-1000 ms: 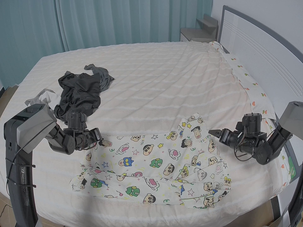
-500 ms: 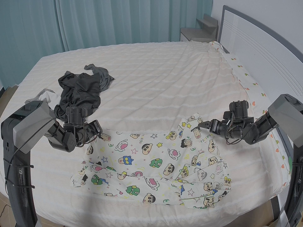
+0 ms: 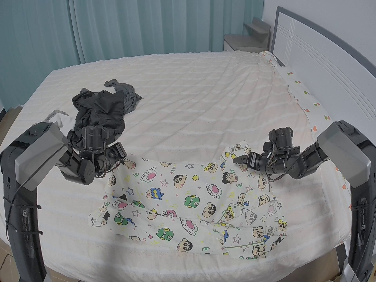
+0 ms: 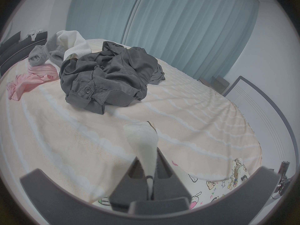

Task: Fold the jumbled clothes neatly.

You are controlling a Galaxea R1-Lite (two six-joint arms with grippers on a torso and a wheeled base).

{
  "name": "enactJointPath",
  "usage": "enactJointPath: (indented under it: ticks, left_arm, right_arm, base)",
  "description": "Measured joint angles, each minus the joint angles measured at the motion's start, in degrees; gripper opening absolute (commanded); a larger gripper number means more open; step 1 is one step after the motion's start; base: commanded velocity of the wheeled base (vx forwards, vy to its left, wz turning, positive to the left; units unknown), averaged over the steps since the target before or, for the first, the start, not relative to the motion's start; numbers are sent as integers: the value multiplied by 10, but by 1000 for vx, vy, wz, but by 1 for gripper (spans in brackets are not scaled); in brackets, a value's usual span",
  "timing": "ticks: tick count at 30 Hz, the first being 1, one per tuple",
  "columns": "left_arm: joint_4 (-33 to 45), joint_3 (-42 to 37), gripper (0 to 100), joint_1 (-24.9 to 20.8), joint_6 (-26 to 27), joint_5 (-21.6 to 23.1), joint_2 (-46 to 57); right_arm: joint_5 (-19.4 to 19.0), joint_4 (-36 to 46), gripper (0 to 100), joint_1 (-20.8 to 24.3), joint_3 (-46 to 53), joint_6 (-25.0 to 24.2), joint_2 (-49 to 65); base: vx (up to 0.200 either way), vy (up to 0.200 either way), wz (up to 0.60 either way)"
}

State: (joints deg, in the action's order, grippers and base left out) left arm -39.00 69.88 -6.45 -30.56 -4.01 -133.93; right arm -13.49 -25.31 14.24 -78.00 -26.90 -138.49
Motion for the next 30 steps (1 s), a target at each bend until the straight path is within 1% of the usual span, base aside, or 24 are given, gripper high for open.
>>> enactJointPath:
  ticks: [1,2,7,12,20,26,30]
  left_arm:
    - [0,0,0,0,0,0,1]
    - [0,0,0,0,0,0,3]
    - [1,-1,0,0,0,-1,6]
    - [1,-1,0,-1,0,-2,7]
    - [1,0,0,-1,0,-9,12]
    - [1,0,0,0,1,-10,20]
    - [0,-1,0,1,2,-12,23]
  right_arm:
    - [0,1,100,0,-4,0,-3]
    - [1,1,0,1,-10,-1,-7]
    - [5,0,0,3,-22,-4,-18]
    - [21,-8,0,1,-25,-4,-22]
    - [27,-21,0,-12,-25,-5,-20]
    - [38,-73,0,-20,-15,-22,-19]
    - [39,-87,0,-22,-8,-32,-19]
  base:
    - [0,0,0]
    - [0,0,0]
    - [0,0,0]
    - [0,0,0]
    - [0,0,0]
    - [0,0,0]
    - [0,0,0]
